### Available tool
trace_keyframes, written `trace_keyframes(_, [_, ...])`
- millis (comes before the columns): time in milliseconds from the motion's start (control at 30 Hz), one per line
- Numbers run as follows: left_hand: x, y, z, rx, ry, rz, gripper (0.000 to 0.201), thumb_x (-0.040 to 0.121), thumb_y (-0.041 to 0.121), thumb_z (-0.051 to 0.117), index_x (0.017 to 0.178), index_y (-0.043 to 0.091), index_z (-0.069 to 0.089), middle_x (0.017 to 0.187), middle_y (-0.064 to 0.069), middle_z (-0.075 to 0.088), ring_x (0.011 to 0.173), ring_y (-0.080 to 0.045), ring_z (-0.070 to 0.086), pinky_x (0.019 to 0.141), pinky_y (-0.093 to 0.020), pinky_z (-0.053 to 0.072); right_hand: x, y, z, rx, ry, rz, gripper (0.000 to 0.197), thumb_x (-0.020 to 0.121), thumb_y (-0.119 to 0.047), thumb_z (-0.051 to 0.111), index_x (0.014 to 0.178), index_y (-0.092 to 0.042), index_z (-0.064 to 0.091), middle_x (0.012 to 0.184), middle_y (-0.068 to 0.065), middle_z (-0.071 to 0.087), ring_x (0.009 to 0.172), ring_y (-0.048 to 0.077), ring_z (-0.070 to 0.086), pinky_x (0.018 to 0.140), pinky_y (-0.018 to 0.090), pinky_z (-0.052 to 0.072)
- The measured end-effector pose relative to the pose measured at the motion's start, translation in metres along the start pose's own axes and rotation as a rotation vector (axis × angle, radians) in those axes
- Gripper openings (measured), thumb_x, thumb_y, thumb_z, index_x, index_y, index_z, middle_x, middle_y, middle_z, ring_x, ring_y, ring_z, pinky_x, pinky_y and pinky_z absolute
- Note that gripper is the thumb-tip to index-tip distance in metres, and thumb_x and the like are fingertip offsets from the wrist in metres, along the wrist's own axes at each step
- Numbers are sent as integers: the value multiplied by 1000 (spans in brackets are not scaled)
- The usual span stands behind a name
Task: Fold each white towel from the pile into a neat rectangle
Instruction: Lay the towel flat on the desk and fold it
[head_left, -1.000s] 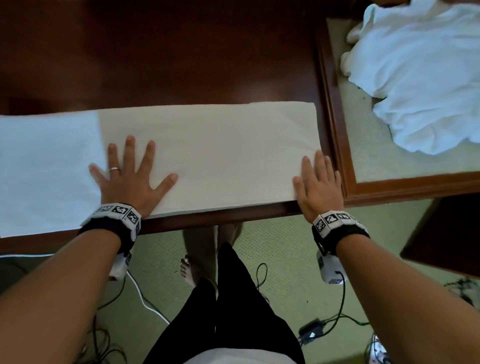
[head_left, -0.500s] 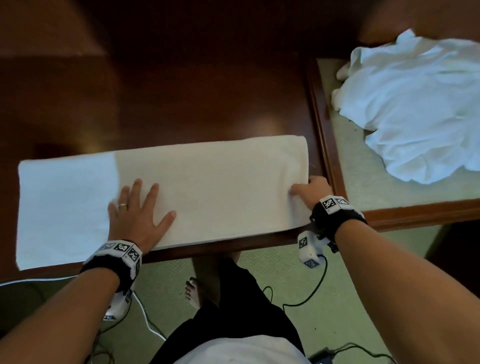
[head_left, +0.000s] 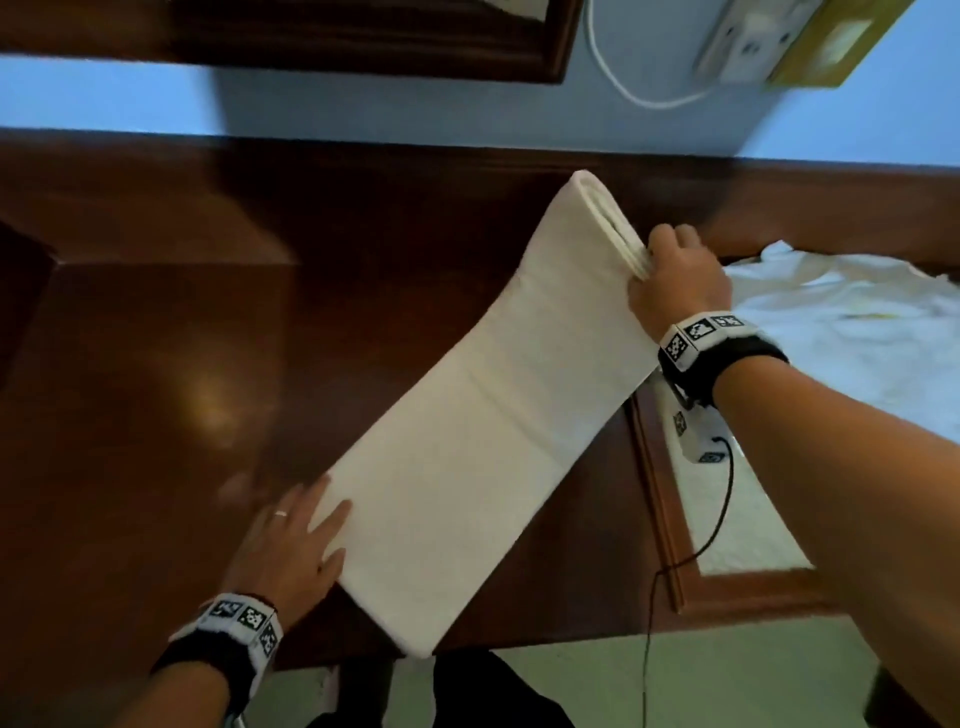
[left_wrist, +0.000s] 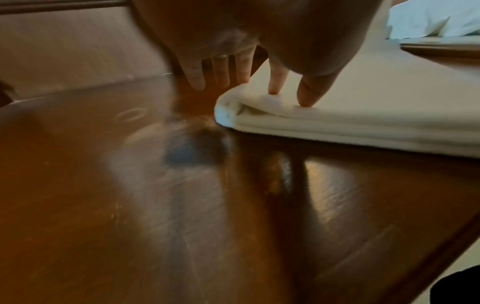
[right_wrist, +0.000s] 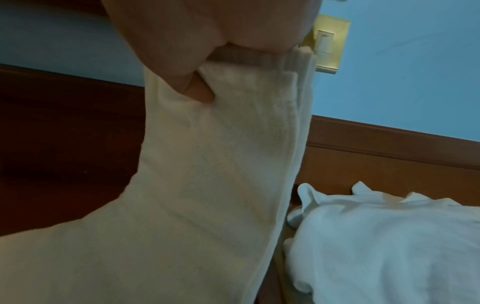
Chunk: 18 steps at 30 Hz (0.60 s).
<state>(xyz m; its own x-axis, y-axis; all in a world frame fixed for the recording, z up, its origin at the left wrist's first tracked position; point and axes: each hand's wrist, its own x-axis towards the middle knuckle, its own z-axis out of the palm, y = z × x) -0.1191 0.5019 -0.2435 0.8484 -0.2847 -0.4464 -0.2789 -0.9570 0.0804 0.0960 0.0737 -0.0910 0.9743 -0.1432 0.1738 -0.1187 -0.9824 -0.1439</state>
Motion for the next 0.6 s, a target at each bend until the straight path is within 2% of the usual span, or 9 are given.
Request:
trace_keyframes(100, [3,3,-12,26,34,81,55,78,45,41,110,20,77,130,-17,64,107,-42,66,82,-53,57,-15,-18,-3,-20,-16,-52,22,87,-20,58,102,-12,46,91,7,48,72,34,48,60,37,34])
trace_keyframes(200, [7,-5,-21,22,88,142,51,77,43,42,99,18,80,122,-15,68,100,-38,68,75,-49,58,-50,-38,-1,-21,-54,-97,20,86,-23,58,100,-14,46,82,3,46,62,33,46,56,35,33])
trace_keyframes(267, [13,-18,-25,-6,111,163,52,78,43,42,105,16,77,119,-12,68,97,-36,69,72,-47,57,-82,-54,4,-16,-65,-166,23,83,-24,61,99,-13,49,85,6,54,60,36,53,53,33,34])
trace_keyframes(333, [19,-33,-31,-39,135,159,57,80,45,41,118,15,72,119,-10,67,97,-35,68,72,-46,56,-122,-75,15,4,-42,-243,26,78,-24,65,98,-12,53,88,8,62,58,37,58,50,31,36])
trace_keyframes(400, [24,-47,-41,-86,174,143,60,82,45,42,128,15,66,122,-8,65,101,-34,66,76,-46,55,-166,-102,29,48,-30,-307,29,74,-27,63,97,-14,53,84,7,63,55,35,60,46,29,35])
trace_keyframes(467, [23,-57,-51,-117,259,144,59,82,42,45,130,15,63,123,-8,63,103,-33,63,81,-46,53,-213,-131,50,71,-81,-353,32,71,-31,63,97,-16,50,83,5,61,58,33,60,43,30,37])
trace_keyframes(533, [20,-63,-54,-104,355,233,55,81,39,46,127,14,64,121,-7,62,100,-32,61,81,-44,52,-259,-155,79,88,-169,-373,42,64,-27,74,96,-16,49,83,5,60,61,31,60,43,29,38])
trace_keyframes(600, [17,-65,-50,-30,400,417,53,78,38,49,122,14,64,119,-8,61,98,-34,62,77,-43,50,-298,-173,103,69,-281,-350,45,58,-18,76,96,-14,52,89,8,60,67,33,61,45,32,41])
